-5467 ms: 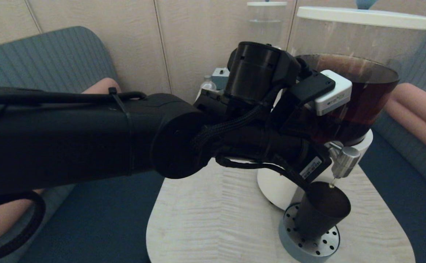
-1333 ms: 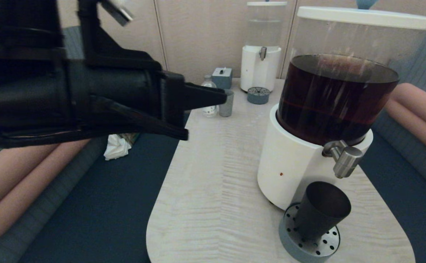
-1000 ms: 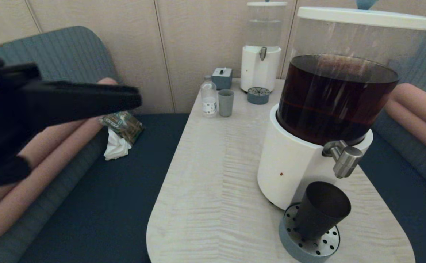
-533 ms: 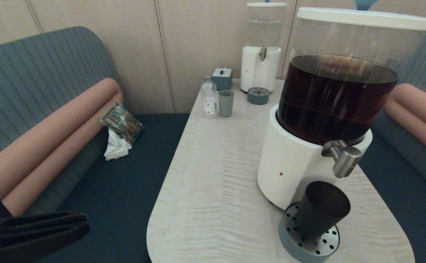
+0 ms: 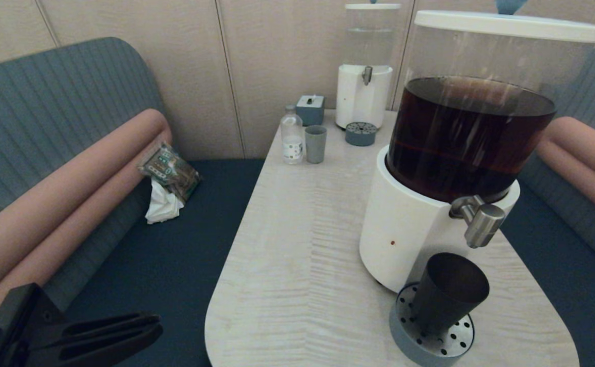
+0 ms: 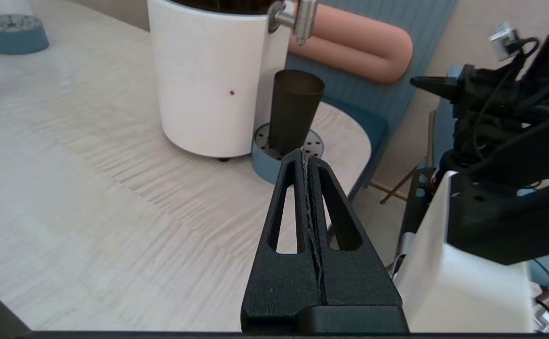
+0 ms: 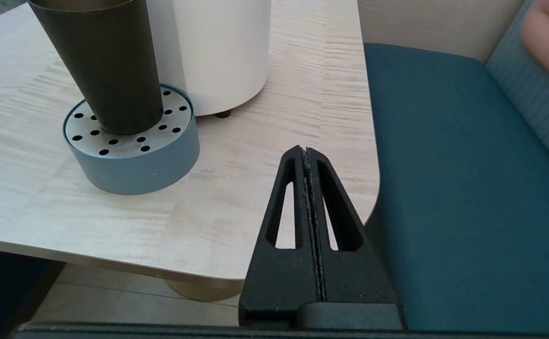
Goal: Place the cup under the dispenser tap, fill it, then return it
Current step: Place the cup next to the water dispenser
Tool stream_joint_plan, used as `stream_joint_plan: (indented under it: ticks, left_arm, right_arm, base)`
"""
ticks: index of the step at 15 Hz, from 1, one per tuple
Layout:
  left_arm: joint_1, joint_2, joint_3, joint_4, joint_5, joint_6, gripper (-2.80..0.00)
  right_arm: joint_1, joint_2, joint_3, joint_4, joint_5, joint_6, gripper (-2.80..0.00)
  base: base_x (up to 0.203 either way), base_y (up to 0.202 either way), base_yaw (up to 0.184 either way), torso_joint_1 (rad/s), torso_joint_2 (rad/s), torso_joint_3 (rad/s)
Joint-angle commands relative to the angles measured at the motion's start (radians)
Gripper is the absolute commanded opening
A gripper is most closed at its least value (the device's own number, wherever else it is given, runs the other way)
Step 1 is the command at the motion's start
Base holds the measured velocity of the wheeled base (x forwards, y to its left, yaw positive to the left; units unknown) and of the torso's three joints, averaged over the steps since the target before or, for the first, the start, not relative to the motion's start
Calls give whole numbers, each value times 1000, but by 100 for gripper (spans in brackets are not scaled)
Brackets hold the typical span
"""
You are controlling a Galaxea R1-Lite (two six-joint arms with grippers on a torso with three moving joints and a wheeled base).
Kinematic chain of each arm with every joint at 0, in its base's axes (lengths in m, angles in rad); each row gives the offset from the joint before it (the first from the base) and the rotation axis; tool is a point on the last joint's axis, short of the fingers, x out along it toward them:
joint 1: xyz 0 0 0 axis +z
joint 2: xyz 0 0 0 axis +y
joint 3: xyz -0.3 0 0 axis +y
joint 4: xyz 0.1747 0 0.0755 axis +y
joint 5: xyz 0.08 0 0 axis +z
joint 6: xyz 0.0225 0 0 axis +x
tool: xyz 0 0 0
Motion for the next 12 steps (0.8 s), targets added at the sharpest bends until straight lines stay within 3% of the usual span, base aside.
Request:
stream_joint_plan:
  ticks: [1,12]
  left_arm:
    - [2,60,4,-23,-4,2,-280]
    - [-1,285,4,-88,-3,69,-280]
  right_arm:
    - [0,-1,9,-1,0,0,-280]
    - [0,-1,9,-1,0,0,-280]
  base:
    - [0,0,0,0,0,0]
    - [0,0,0,0,0,0]
